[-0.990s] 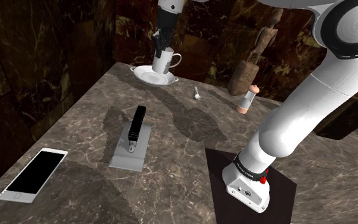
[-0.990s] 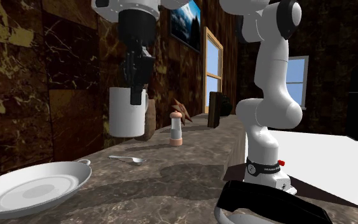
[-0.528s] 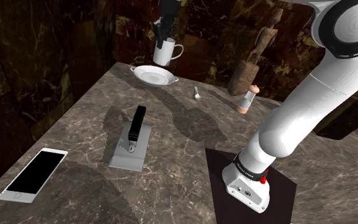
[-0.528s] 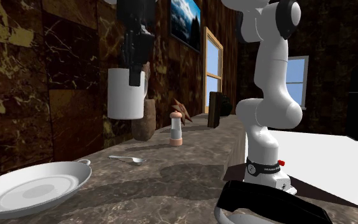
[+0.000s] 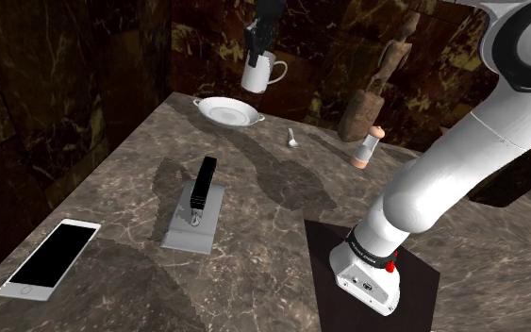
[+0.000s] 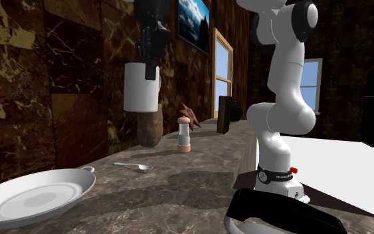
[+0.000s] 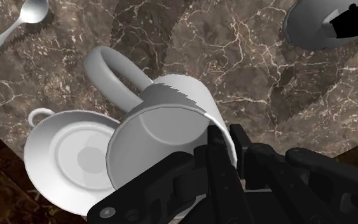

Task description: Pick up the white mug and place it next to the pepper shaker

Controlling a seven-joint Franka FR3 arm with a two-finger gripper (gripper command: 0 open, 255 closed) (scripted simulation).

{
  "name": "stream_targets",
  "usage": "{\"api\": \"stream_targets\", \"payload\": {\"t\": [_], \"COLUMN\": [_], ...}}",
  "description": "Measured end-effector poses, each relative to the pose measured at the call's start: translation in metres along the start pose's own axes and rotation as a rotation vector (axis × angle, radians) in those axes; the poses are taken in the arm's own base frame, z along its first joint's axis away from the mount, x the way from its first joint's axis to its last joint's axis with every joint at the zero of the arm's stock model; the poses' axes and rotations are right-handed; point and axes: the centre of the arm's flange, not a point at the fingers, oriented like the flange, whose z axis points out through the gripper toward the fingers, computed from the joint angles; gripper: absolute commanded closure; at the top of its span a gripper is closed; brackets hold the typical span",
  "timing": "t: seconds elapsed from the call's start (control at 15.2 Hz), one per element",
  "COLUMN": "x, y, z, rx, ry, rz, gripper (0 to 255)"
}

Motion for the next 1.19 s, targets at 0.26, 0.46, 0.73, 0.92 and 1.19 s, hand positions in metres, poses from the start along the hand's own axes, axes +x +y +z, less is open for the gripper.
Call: {"api": "stream_targets", "payload": {"t": [0.26,0.46,0.73,0.92,1.19], "x": [-0.041,-0.072,-0.113,-0.144,-0.186], "y": [0.033,0.058,0.090,0.116,0.143], "z": [-0.004,-0.005,-0.007,-0.010,-0.012], "rx": [0.000,0.000,0.000,0.000,0.000], "ry": [0.000,0.000,0.000,0.001,0.000], "rz": [0.000,0.000,0.001,0.001,0.001], "gripper": [255,255,255,255,255]}}
